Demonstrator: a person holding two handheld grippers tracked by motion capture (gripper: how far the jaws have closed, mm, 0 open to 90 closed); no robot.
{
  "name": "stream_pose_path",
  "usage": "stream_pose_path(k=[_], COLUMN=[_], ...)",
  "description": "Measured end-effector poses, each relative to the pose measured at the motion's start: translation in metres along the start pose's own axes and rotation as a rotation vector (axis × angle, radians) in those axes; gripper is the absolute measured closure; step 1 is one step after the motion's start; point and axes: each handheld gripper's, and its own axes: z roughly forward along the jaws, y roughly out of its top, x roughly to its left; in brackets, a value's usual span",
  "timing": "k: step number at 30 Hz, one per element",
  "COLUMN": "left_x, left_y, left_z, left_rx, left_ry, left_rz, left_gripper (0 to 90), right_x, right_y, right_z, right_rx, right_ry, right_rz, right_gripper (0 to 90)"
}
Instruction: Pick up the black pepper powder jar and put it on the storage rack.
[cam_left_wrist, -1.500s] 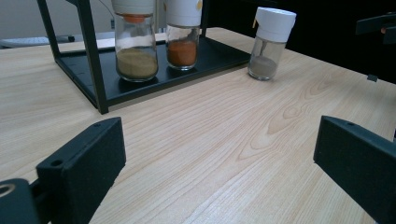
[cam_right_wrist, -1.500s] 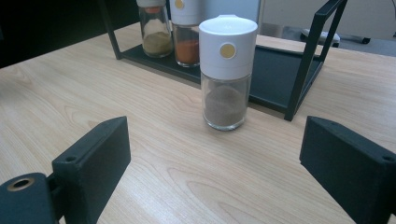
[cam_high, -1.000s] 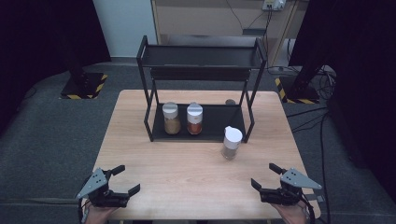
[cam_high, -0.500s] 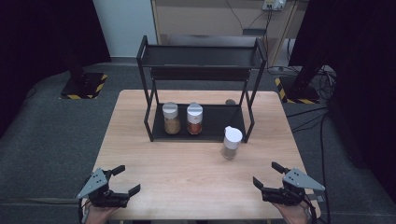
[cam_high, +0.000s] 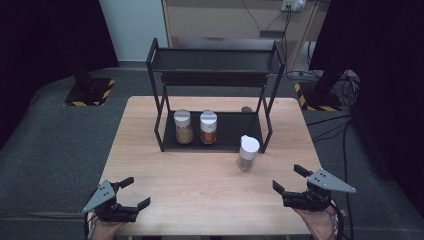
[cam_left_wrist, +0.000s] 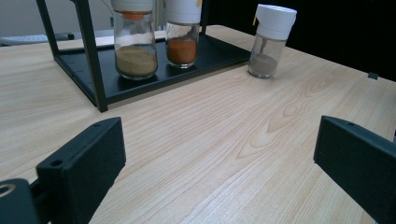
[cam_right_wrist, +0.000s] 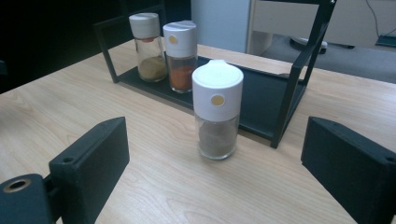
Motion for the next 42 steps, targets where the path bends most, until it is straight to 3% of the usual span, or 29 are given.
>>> stream_pose_path(k=[17,32,42], left_x=[0.000,0.000,0.000], left_y=[0.000,0.000,0.000], left_z=[0.000,0.000,0.000], left_rx=[0.003,0.002,0.001], left_ry=[-0.001,-0.003,-0.003], left_rz=[0.001,-0.001,-0.001], left_gripper=[1.2,1.2,1.2], right_x=[-0.002,0.000,-0.006], right_y=[0.032,0.050,0.053], right_z=[0.014,0.054,0.086], right_rx=[0.027,0.085,0.124], right_ry=[0.028,0.049,0.053], right_rz=[-0.007,-0.022,-0.012], right_gripper=[5.2,5.3,5.6])
